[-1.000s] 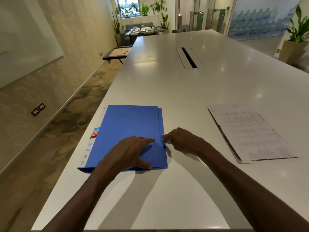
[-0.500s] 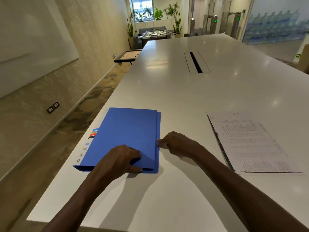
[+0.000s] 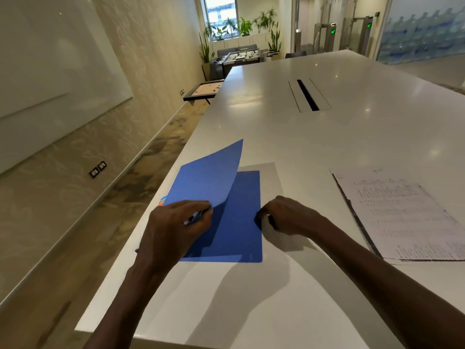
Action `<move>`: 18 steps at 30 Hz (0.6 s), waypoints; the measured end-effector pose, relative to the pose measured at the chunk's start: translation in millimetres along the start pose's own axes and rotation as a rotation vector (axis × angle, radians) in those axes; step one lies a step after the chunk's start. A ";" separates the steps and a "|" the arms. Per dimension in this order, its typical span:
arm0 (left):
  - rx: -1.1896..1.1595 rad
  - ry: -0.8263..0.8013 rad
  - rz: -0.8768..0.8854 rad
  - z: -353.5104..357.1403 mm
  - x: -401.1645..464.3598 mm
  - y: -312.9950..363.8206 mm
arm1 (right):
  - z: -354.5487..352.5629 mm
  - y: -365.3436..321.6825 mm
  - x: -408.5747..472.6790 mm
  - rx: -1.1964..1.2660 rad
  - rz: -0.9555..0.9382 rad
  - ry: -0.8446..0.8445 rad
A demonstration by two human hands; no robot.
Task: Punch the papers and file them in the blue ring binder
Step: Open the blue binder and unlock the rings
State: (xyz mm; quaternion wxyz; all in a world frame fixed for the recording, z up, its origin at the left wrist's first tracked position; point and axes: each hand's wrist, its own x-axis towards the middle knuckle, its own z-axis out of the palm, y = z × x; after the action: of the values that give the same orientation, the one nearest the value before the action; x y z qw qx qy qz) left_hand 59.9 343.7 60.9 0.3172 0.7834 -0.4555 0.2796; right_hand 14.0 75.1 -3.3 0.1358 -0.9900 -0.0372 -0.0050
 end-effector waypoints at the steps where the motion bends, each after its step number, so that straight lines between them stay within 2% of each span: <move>1: -0.002 0.052 -0.011 -6.4 1.3 -3.3 | 1.8 -1.9 1.4 -0.020 0.011 0.017; 6: 0.028 0.313 -0.125 -39.9 6.9 -27.9 | 7.9 -16.3 15.3 -0.171 0.079 0.031; 12: -0.048 0.563 -0.375 -73.2 4.9 -68.9 | 7.8 -29.6 34.0 -0.226 0.162 0.037; 18: -0.178 0.782 -0.634 -95.2 -18.7 -130.6 | 5.4 -40.4 48.2 -0.329 0.148 -0.026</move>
State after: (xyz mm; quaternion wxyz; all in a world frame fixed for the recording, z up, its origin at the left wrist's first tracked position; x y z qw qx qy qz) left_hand 154.1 475.4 76.8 0.5988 0.6897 -0.0646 0.4019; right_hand 59.0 118.8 3.3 -0.0285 -0.9989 0.0355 0.0119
